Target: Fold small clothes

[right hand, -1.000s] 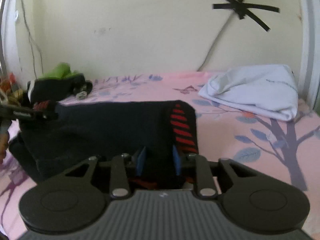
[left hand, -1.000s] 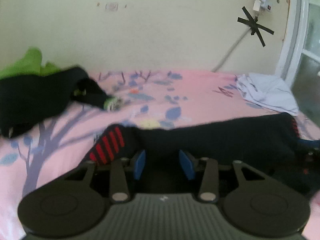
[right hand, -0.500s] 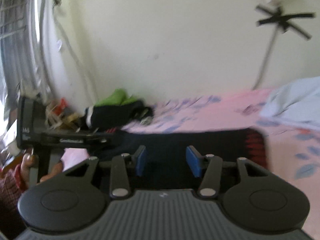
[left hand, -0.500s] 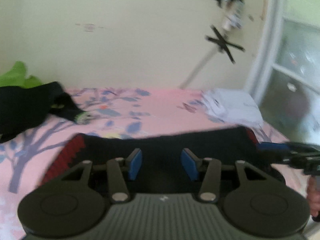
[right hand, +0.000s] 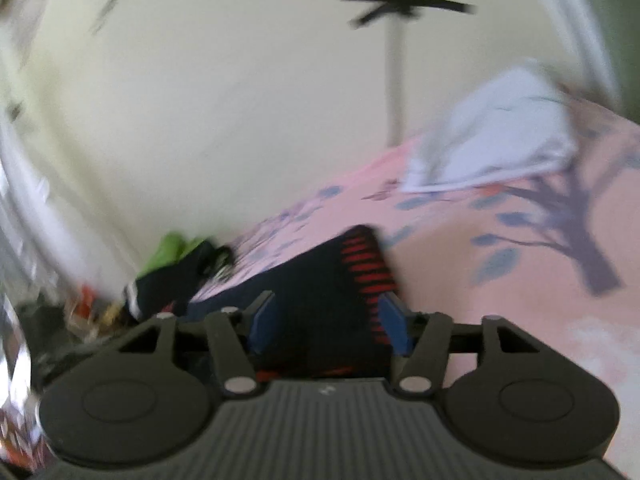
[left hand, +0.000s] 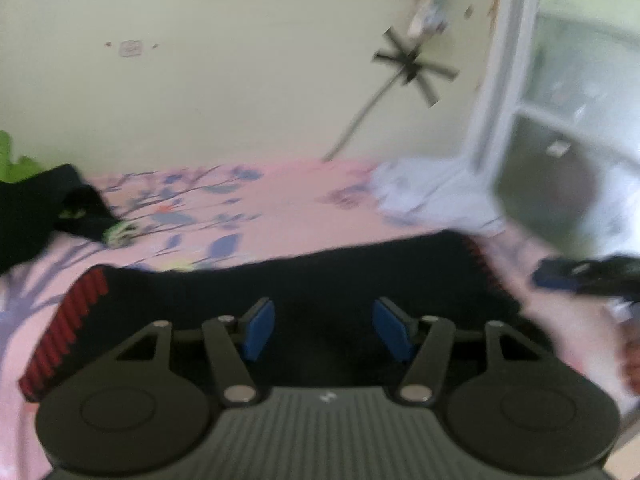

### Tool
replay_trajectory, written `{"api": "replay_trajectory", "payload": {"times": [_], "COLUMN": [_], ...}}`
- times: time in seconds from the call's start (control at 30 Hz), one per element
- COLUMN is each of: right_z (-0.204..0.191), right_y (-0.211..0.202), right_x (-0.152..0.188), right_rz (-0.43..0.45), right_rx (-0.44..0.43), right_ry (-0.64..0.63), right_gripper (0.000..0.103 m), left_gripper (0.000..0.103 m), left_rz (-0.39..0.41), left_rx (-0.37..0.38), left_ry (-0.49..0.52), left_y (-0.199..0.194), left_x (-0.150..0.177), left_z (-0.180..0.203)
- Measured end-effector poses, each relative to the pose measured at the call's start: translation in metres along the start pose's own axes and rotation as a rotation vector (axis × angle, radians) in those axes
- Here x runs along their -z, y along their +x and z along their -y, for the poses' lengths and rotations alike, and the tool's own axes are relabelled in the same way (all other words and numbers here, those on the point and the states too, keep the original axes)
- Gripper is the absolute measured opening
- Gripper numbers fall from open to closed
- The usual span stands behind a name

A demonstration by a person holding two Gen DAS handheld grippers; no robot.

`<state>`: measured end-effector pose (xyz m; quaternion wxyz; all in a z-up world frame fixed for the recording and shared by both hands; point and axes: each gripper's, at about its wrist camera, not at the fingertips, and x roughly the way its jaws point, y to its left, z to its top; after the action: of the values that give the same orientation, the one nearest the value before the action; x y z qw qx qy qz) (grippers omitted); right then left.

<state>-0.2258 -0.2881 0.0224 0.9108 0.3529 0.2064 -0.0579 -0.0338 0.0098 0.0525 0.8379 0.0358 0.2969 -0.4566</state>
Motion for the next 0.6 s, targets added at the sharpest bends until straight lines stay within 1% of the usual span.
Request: {"api": "replay_trajectory", "payload": {"times": [0.07,0.13,0.23,0.27,0.3,0.33,0.37,0.4,0.43,0.47,0.53,0.57,0.6], "right_z": [0.015,0.020,0.020,0.019,0.020,0.021,0.022,0.022,0.022,0.022,0.023,0.023,0.021], "right_y": [0.000,0.005,0.013,0.016,0.018,0.022,0.026,0.031,0.033,0.036,0.041,0.045,0.048], "right_x": [-0.003,0.000,0.003,0.004,0.005,0.005,0.006,0.008,0.009,0.009,0.012,0.013,0.014], "right_rz": [-0.014,-0.032,-0.062,-0.072,-0.083,-0.095,-0.111,-0.124,-0.116,-0.118,-0.117,-0.121,-0.135], "right_rx": [0.024,0.021,0.019,0.019,0.019,0.016,0.020,0.025,0.016,0.003,-0.023,-0.043,-0.052], "right_ry": [0.066,0.114,0.132,0.135,0.139,0.145,0.154,0.160,0.161,0.167,0.194,0.212,0.211], "right_gripper": [0.055,0.055,0.054,0.054,0.056,0.058,0.059,0.058,0.058,0.058,0.058,0.053,0.043], "left_gripper": [0.056,0.053,0.049,0.042,0.034,0.029,0.021,0.018,0.016,0.015,0.015,0.015,0.015], "left_rz": [0.000,-0.027,-0.074,-0.086,-0.098,-0.115,-0.133,-0.162,-0.184,-0.183,-0.173,-0.176,-0.177], "left_rx": [0.043,0.100,0.167,0.173,0.170,0.161,0.154,0.138,0.122,0.119,0.126,0.133,0.139], "left_ry": [-0.011,-0.038,-0.082,-0.082,-0.073,-0.064,-0.060,-0.056,-0.053,-0.051,-0.058,-0.076,-0.091], "left_y": [-0.001,0.004,0.014,0.017,0.020,0.023,0.028,0.034,0.039,0.040,0.041,0.042,0.043], "left_x": [-0.002,-0.003,0.000,0.002,0.004,0.005,0.007,0.010,0.013,0.017,0.018,0.018,0.018], "left_z": [0.003,0.003,0.003,0.005,0.007,0.009,0.008,0.008,0.008,0.005,0.003,0.001,-0.002]}}
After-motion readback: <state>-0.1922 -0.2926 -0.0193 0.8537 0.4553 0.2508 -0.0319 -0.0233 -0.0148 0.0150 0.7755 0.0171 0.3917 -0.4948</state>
